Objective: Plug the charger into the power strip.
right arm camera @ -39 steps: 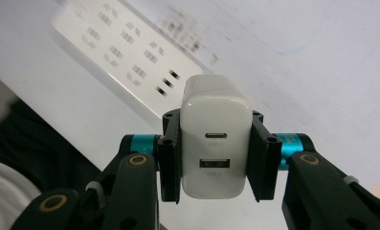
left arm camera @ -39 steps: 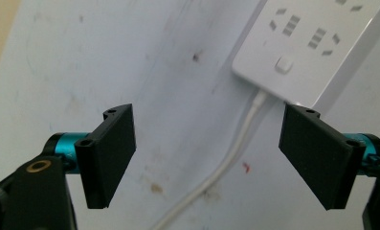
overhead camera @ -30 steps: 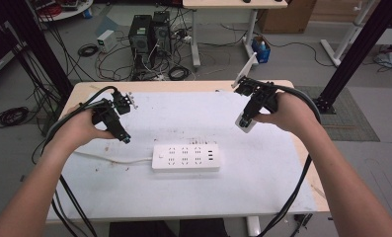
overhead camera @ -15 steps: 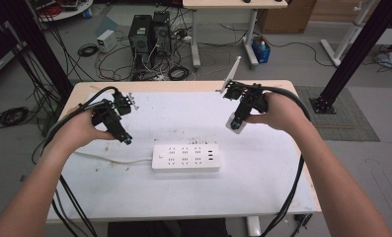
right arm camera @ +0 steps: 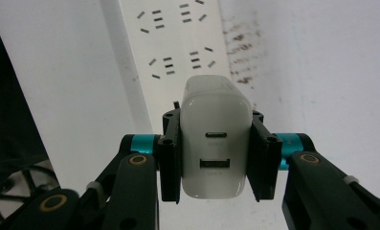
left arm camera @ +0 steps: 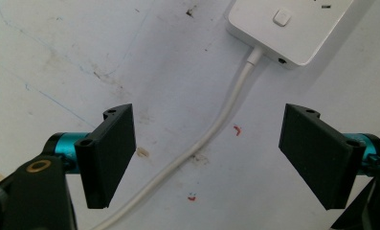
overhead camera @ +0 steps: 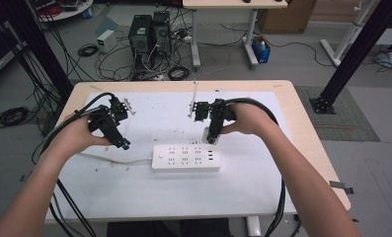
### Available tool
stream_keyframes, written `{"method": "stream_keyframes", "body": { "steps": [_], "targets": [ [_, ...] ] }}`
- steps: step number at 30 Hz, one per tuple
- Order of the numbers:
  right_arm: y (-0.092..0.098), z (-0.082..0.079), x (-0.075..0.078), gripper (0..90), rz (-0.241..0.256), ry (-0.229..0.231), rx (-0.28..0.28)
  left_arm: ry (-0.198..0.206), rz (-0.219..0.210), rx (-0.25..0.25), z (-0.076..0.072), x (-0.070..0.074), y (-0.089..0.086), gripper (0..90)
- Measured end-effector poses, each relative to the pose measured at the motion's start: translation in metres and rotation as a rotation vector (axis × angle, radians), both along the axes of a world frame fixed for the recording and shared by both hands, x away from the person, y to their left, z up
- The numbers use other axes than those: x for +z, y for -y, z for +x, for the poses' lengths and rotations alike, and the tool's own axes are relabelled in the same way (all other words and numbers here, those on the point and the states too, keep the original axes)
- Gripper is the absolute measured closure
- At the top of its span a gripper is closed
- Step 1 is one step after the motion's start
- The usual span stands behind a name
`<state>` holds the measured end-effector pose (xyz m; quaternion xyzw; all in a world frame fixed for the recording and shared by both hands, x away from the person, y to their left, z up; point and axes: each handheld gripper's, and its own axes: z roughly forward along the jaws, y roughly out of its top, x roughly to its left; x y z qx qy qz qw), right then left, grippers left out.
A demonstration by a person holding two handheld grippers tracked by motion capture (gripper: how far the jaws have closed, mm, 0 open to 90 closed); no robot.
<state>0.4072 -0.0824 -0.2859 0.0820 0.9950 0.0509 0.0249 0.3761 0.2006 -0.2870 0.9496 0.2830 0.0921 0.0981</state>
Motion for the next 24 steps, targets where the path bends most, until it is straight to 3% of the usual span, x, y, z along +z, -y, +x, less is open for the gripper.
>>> {"method": "stream_keyframes", "body": {
  "steps": [2, 10, 16, 24],
  "targets": [
    [-0.012, 0.000, -0.013, 62.3, -0.007, -0.011, 0.064, -0.002, -0.002, -0.005, -0.001, -0.001, -0.001, 20.2],
    [-0.031, 0.003, -0.041, 62.3, -0.036, -0.006, 0.157, 0.000, -0.015, -0.009, -0.007, -0.004, -0.005, 20.2],
    [-0.040, 0.005, -0.054, 62.4, -0.073, -0.015, 0.186, 0.009, -0.011, -0.010, -0.009, -0.004, -0.008, 20.2],
    [-0.043, 0.007, -0.059, 62.8, -0.083, -0.011, 0.197, 0.005, -0.016, -0.008, -0.011, -0.006, -0.009, 20.2]
  ]
}}
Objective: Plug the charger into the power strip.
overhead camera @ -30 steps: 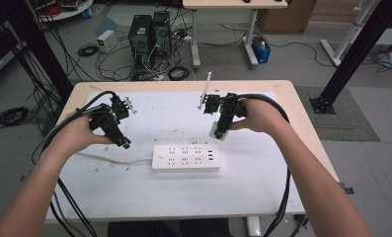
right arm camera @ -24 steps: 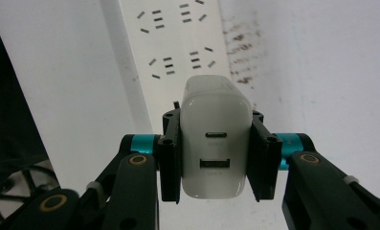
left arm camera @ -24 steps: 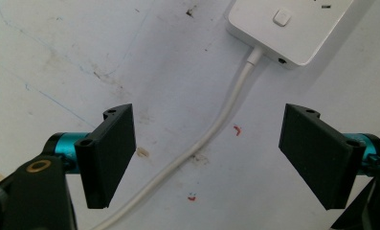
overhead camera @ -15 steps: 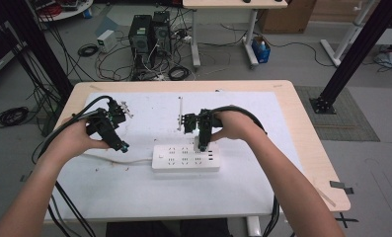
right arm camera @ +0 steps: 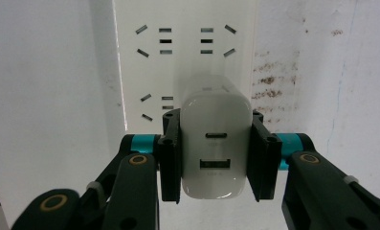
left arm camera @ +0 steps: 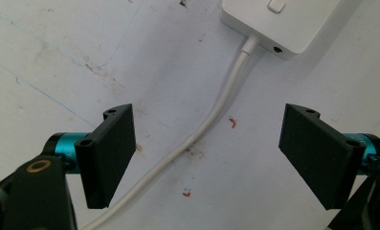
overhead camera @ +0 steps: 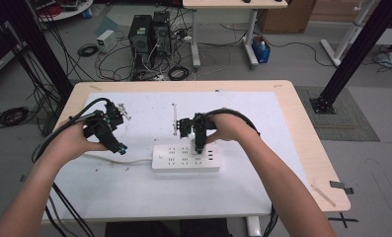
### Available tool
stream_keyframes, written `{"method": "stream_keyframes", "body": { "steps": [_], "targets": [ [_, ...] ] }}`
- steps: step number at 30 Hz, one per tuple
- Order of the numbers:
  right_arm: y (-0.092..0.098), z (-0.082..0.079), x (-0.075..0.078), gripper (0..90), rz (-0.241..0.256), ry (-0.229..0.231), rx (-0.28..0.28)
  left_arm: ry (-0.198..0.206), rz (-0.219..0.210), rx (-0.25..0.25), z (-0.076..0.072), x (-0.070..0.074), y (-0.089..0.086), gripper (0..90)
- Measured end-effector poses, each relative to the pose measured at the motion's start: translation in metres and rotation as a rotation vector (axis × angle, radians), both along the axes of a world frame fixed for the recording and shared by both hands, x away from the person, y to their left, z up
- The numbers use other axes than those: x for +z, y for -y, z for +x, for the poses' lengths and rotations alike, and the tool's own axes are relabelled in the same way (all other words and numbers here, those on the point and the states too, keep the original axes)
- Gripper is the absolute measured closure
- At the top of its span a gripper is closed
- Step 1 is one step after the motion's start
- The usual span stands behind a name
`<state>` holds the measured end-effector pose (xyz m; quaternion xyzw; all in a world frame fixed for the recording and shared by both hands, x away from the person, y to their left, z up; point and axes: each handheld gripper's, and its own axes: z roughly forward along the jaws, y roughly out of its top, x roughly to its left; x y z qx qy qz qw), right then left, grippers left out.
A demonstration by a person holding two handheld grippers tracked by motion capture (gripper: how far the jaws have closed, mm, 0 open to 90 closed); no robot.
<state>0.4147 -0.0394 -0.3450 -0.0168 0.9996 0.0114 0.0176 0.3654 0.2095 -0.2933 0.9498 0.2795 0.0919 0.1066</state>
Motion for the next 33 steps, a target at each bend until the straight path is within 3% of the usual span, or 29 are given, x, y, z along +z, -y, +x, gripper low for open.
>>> {"method": "stream_keyframes", "body": {
  "steps": [2, 4, 9, 17, 19, 22, 24, 25, 28, 30, 33],
  "targets": [
    [-0.001, 0.000, -0.001, 63.1, 0.000, 0.003, 0.007, -0.003, 0.002, -0.004, 0.000, -0.001, 0.001, 20.2],
    [-0.003, -0.003, -0.009, 63.2, -0.034, 0.011, 0.011, -0.005, -0.003, -0.005, 0.001, -0.002, 0.002, 20.2],
    [0.001, 0.003, -0.009, 63.4, 0.000, -0.020, 0.006, -0.022, -0.002, -0.006, 0.003, -0.009, 0.003, 20.2],
    [-0.002, -0.004, -0.015, 63.5, -0.005, 0.019, 0.012, -0.028, 0.002, -0.014, 0.007, -0.011, 0.011, 20.2],
    [-0.004, -0.002, -0.016, 63.4, -0.017, 0.011, 0.013, -0.026, 0.000, -0.024, 0.007, -0.009, 0.012, 20.2],
    [-0.002, 0.000, -0.016, 62.9, 0.006, -0.002, -0.002, -0.026, -0.001, -0.035, 0.006, -0.009, 0.014, 20.2],
    [0.003, 0.004, -0.017, 61.1, 0.049, -0.024, 0.007, -0.026, 0.005, -0.041, 0.007, -0.009, 0.014, 20.2],
    [0.004, 0.007, -0.018, 46.7, 0.034, -0.036, -0.027, -0.025, -0.003, -0.032, 0.007, -0.009, 0.014, 20.2],
    [0.015, 0.010, -0.012, 27.5, 0.077, -0.060, -0.159, -0.023, -0.002, -0.027, 0.009, -0.007, 0.010, 20.2],
    [0.028, 0.009, 0.001, 22.3, 0.126, -0.054, -0.243, -0.020, 0.003, -0.029, 0.010, -0.005, 0.009, 20.2],
    [0.057, 0.009, 0.022, 21.8, 0.169, -0.021, -0.404, -0.005, 0.010, -0.017, 0.012, -0.001, 0.006, 19.8]
  ]
}}
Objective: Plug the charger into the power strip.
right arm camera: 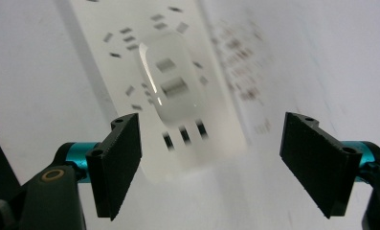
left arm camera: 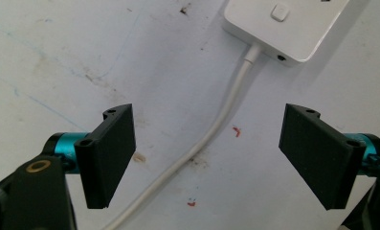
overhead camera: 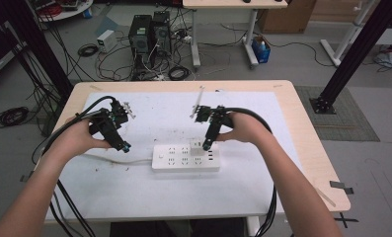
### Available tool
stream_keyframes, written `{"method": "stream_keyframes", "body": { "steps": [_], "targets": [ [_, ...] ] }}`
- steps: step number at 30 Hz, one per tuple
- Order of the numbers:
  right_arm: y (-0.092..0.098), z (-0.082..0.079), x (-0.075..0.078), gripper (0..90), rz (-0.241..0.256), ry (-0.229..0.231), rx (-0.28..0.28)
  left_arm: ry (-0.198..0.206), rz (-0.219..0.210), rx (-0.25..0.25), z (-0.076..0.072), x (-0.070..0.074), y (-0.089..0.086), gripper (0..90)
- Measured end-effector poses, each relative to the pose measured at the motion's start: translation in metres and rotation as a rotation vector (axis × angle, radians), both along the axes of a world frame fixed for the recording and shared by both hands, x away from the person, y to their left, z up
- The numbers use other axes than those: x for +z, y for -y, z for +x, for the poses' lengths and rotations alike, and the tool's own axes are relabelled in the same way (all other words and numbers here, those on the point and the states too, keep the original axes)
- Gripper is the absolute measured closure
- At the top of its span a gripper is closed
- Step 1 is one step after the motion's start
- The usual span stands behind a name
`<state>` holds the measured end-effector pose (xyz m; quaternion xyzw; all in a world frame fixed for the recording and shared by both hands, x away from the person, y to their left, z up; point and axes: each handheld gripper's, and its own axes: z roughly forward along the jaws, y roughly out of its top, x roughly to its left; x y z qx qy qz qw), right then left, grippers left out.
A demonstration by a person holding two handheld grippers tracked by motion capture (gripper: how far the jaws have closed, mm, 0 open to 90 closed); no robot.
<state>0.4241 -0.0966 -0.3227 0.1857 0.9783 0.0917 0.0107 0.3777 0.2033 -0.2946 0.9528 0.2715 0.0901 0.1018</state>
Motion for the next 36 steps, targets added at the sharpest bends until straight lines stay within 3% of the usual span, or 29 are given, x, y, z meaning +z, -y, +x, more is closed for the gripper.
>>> {"method": "stream_keyframes", "body": {
  "steps": [2, 7, 9, 11, 17, 36],
  "targets": [
    [0.023, -0.002, 0.013, 21.8, 0.010, 0.034, -0.117, 0.004, 0.000, -0.004, 0.001, 0.003, -0.002, 16.8],
    [0.086, -0.006, 0.033, 18.5, 0.041, 0.038, -0.494, 0.017, -0.002, -0.013, 0.004, 0.006, -0.001, 16.7],
    [0.108, -0.009, 0.037, 18.4, 0.068, 0.027, -0.589, 0.015, 0.003, -0.013, 0.006, 0.006, 0.000, 16.7],
    [0.125, -0.011, 0.039, 18.5, 0.071, 0.029, -0.639, 0.016, 0.012, -0.019, 0.008, 0.007, 0.002, 16.7],
    [0.144, -0.017, 0.042, 18.4, 0.066, 0.023, -0.675, 0.017, 0.016, -0.022, 0.012, 0.010, 0.003, 16.7],
    [0.152, -0.018, 0.043, 18.5, 0.054, 0.028, -0.690, 0.028, 0.025, -0.026, 0.013, 0.013, 0.009, 16.7]
  ]
}}
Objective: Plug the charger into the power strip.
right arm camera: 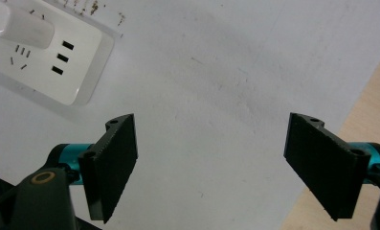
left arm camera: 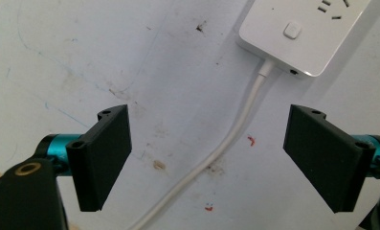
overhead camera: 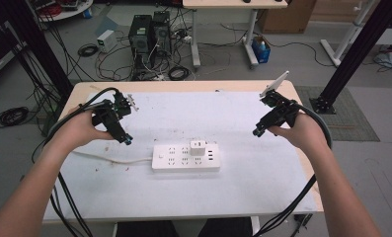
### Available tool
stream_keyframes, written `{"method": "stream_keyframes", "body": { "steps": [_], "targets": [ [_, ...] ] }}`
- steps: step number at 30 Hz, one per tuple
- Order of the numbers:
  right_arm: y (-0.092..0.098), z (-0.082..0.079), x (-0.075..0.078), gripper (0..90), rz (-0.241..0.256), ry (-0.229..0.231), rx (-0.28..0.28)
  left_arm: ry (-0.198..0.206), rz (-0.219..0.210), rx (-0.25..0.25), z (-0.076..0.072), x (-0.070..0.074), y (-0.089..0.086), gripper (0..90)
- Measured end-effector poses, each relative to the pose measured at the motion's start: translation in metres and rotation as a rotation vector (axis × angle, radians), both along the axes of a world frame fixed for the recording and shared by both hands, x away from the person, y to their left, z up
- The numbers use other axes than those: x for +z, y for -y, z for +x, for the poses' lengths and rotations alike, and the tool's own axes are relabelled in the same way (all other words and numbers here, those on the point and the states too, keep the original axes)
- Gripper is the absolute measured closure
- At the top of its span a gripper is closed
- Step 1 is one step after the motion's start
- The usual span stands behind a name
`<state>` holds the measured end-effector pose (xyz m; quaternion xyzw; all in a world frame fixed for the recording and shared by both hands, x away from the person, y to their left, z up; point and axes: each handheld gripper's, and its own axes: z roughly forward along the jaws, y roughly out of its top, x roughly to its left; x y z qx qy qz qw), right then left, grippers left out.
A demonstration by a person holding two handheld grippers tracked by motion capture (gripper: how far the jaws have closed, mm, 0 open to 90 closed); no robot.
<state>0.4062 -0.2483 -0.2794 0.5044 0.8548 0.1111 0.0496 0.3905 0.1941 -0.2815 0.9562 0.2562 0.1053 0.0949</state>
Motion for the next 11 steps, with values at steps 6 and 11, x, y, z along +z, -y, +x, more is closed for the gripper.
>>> {"method": "stream_keyframes", "body": {
  "steps": [6, 11],
  "targets": [
    [-0.0023, -0.0017, 0.0005, 18.5, 0.000, 0.004, 0.006, -0.002, 0.001, -0.006, -0.0004, 0.0001, 0.0012, 16.7],
    [-0.0032, -0.0056, 0.0013, 18.4, 0.010, 0.017, 0.018, 0.006, -0.007, 0.003, -0.0009, 0.0011, 0.0014, 16.7]
  ]
}}
